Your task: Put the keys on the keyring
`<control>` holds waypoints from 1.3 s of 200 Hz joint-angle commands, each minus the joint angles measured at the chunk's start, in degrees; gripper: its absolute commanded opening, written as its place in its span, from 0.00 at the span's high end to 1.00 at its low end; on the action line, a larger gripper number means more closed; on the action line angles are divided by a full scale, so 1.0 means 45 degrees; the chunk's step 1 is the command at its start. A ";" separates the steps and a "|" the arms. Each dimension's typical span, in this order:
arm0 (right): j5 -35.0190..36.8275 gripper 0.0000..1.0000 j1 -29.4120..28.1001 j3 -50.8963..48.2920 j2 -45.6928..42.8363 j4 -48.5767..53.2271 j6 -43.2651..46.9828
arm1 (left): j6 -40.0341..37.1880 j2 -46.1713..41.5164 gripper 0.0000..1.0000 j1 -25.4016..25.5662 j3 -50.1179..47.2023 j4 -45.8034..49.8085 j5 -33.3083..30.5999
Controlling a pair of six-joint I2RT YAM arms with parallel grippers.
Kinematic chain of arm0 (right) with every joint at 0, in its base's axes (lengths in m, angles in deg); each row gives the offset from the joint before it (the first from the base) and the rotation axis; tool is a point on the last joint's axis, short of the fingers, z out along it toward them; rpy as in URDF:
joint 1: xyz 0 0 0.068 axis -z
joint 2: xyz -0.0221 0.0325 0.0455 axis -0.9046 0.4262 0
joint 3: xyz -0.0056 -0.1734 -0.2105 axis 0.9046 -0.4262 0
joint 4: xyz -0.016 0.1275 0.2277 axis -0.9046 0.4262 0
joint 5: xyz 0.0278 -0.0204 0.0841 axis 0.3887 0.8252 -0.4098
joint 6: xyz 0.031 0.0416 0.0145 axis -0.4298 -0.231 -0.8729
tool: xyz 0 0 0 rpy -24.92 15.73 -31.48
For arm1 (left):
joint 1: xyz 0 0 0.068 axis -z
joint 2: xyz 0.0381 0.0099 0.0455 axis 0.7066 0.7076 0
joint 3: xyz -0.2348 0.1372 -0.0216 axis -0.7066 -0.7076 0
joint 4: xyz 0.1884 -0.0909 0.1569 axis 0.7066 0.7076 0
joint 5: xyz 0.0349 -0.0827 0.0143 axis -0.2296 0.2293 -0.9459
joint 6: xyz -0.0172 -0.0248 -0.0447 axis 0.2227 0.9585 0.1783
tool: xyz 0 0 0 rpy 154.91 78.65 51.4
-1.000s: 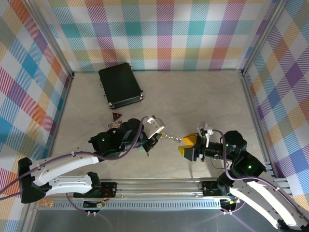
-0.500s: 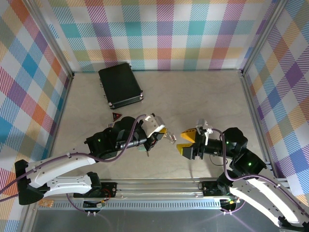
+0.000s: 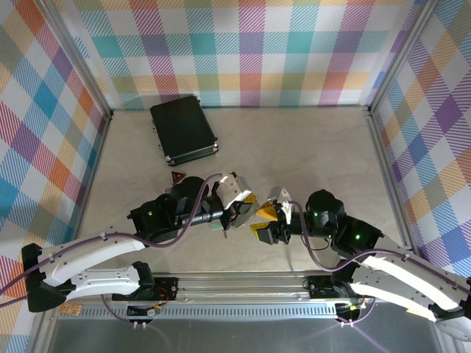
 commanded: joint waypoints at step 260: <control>0.2726 0.25 -0.1224 -0.0025 -0.3416 0.0347 0.0775 | 0.1026 -0.1439 1.00 0.0168 -0.1205 -0.3198 0.1792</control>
